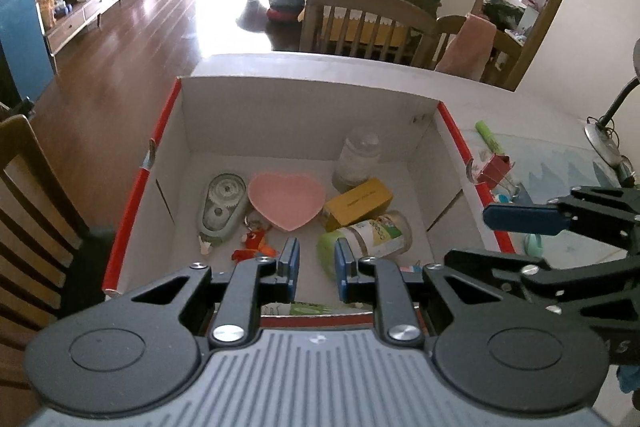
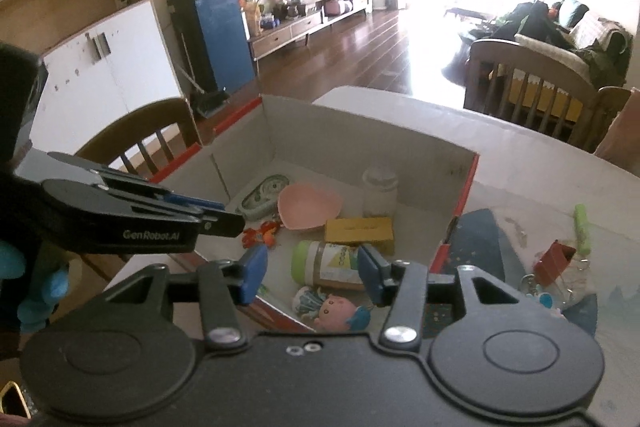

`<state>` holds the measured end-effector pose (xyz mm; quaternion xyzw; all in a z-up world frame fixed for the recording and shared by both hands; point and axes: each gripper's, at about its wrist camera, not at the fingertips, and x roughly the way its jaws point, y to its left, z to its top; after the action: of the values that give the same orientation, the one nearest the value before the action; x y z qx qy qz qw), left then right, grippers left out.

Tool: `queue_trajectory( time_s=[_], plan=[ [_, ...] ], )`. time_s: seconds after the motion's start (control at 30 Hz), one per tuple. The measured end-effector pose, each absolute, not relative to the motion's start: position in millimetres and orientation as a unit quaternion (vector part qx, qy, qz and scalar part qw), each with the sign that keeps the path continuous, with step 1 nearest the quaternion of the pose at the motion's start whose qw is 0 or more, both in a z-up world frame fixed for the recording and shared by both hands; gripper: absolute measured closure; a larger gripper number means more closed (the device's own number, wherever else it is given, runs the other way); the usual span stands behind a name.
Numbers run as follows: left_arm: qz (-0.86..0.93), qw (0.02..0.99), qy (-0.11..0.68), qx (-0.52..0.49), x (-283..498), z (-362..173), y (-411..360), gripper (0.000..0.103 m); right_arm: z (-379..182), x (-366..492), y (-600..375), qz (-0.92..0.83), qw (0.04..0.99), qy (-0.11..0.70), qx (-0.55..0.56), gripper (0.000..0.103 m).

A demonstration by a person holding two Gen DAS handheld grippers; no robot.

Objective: Organize rigid objects
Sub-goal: 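Open right tool to drop the pig figurine while left tool lowers the glue stick into the box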

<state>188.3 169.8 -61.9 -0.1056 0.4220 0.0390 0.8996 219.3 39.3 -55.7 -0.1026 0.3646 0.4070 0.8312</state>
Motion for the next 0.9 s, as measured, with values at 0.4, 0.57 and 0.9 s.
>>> queue_trajectory(
  time_s=[0.4, 0.57, 0.9],
  plan=[
    [0.028, 0.915, 0.395, -0.083, 174.7, -39.1, 152.2, 0.085, -39.0, 206.4, 19.7, 0.405, 0.847, 0.337, -0.074, 0.038],
    [0.022, 0.917, 0.389, -0.081, 170.6, -32.8, 143.0, 0.085, -32.4, 199.3, 7.7, 0.405, 0.853, 0.323, -0.066, 0.031],
    [0.013, 0.924, 0.378, -0.062, 168.7, -26.1, 114.0, 0.085, -20.3, 187.6, -27.4, 0.396, 0.866, 0.3, -0.057, 0.017]
  ],
)
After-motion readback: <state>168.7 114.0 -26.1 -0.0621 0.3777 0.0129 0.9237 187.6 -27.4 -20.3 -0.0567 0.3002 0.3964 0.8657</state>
